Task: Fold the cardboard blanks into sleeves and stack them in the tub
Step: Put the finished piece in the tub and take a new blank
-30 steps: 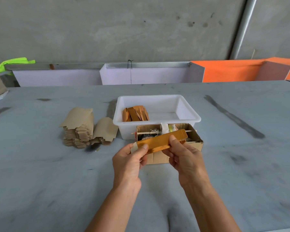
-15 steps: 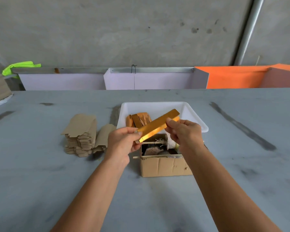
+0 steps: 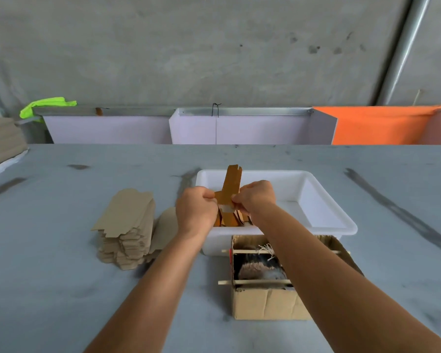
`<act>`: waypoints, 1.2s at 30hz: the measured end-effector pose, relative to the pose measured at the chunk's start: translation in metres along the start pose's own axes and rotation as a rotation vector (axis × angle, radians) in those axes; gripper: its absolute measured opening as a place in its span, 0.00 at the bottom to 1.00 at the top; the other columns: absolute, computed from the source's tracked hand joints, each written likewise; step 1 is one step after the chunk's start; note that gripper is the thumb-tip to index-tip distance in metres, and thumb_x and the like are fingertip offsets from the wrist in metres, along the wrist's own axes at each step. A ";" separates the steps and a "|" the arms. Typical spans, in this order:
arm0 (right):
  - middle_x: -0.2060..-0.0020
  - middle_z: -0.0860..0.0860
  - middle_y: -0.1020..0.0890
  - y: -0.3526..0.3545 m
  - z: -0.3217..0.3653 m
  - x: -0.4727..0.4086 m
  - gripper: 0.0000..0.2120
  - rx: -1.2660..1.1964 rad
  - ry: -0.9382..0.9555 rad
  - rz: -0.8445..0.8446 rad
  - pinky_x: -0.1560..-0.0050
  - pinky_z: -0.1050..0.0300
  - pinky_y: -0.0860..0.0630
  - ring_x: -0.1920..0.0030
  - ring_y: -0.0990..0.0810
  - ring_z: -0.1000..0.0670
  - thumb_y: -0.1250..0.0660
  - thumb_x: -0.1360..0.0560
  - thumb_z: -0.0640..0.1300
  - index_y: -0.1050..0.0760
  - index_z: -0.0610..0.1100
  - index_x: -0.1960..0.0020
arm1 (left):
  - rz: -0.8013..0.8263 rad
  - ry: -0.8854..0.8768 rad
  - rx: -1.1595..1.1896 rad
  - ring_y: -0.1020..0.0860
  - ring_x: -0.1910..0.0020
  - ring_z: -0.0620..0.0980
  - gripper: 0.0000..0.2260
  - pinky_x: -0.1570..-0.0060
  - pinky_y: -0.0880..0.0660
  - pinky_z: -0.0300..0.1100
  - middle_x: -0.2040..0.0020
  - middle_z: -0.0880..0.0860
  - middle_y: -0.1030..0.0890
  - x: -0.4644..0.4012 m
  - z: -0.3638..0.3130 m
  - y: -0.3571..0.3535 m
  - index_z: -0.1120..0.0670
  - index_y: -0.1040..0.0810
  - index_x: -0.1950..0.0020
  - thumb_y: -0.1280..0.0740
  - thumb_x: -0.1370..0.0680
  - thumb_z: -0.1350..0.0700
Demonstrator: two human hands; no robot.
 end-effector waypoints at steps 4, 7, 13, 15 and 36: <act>0.64 0.44 0.19 -0.015 0.002 -0.024 0.07 0.256 0.029 0.018 0.63 0.56 0.20 0.63 0.18 0.46 0.31 0.29 0.35 0.28 0.40 0.61 | -0.010 -0.032 0.010 0.20 0.51 0.54 0.13 0.46 0.23 0.48 0.55 0.54 0.16 -0.017 0.006 0.001 0.58 0.18 0.52 0.39 0.26 0.69; 0.69 0.48 0.28 -0.024 0.011 -0.020 0.11 0.596 0.225 -0.019 0.68 0.58 0.29 0.64 0.25 0.46 0.37 0.26 0.39 0.33 0.42 0.66 | 0.026 0.043 0.115 0.19 0.51 0.53 0.14 0.44 0.23 0.50 0.53 0.55 0.17 -0.026 0.014 0.005 0.58 0.19 0.50 0.41 0.26 0.69; 0.57 0.46 0.21 -0.067 0.027 0.061 0.06 0.952 0.753 0.118 0.61 0.62 0.33 0.51 0.23 0.44 0.39 0.22 0.44 0.25 0.43 0.54 | -0.133 0.096 0.203 0.19 0.53 0.57 0.17 0.46 0.22 0.52 0.60 0.53 0.17 -0.038 0.034 0.038 0.49 0.23 0.63 0.44 0.29 0.70; 0.54 0.44 0.20 -0.074 0.028 0.091 0.06 1.014 0.919 0.148 0.56 0.58 0.31 0.48 0.24 0.44 0.38 0.24 0.39 0.23 0.41 0.50 | -0.168 0.107 0.214 0.19 0.53 0.56 0.17 0.46 0.23 0.52 0.61 0.52 0.18 -0.038 0.037 0.046 0.52 0.22 0.60 0.45 0.29 0.70; 0.65 0.46 0.18 -0.123 -0.019 0.130 0.04 1.257 0.922 0.258 0.65 0.59 0.33 0.63 0.20 0.47 0.27 0.35 0.39 0.21 0.43 0.61 | -0.173 0.135 0.314 0.23 0.64 0.48 0.15 0.57 0.24 0.41 0.64 0.48 0.19 -0.006 0.081 0.073 0.55 0.20 0.58 0.42 0.30 0.71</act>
Point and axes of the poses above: each hand's wrist, its own x-axis away from the middle knuckle, its own y-axis out of the back of the hand, z = x × y, the point moved 4 cm from there along -x, towards the middle knuckle
